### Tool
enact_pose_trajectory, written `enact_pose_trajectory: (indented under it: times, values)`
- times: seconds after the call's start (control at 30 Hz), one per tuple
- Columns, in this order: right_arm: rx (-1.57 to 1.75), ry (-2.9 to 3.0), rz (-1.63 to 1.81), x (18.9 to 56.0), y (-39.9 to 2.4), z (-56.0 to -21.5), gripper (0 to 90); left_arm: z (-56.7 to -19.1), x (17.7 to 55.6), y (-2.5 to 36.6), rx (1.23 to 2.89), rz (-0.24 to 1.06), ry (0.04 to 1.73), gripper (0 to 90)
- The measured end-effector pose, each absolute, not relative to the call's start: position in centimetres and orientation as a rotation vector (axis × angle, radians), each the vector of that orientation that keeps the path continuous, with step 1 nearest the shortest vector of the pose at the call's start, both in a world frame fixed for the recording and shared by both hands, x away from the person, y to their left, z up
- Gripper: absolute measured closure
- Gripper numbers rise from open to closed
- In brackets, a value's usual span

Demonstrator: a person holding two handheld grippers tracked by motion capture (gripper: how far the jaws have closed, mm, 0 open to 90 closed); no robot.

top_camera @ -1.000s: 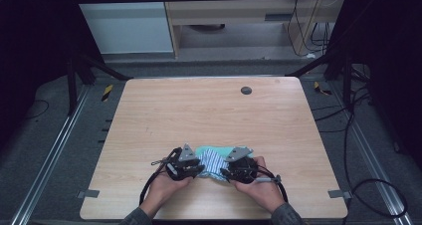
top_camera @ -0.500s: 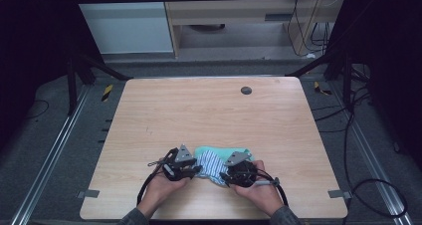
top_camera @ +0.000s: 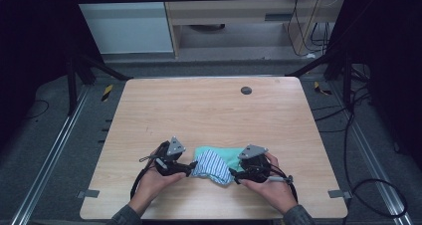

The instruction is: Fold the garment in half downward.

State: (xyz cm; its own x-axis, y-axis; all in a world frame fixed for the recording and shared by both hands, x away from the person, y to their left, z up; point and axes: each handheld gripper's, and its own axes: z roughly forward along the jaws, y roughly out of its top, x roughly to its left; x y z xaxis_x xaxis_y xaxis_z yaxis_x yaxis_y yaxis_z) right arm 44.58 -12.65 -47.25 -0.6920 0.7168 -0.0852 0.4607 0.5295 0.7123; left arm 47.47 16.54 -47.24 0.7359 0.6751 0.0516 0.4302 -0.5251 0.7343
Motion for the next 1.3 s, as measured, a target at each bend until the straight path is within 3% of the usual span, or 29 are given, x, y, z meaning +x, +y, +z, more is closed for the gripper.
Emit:
enact_pose_trajectory:
  times: [0.43, 0.83, 1.3]
  values:
    - [1.085, 2.309, 0.942, 46.1, -15.3, -46.5, 10.2, -47.0, 49.2, 20.1, 2.181, 0.429, 0.939, 7.4]
    - [1.242, 2.210, 0.927, 49.1, -19.1, -46.4, 7.3, -47.6, 51.6, 26.0, 2.180, 0.458, 1.088, 7.5]
    - [1.396, 2.150, 0.880, 52.0, -22.6, -48.0, 9.9, -48.5, 53.3, 30.0, 2.166, 0.503, 1.202, 7.5]
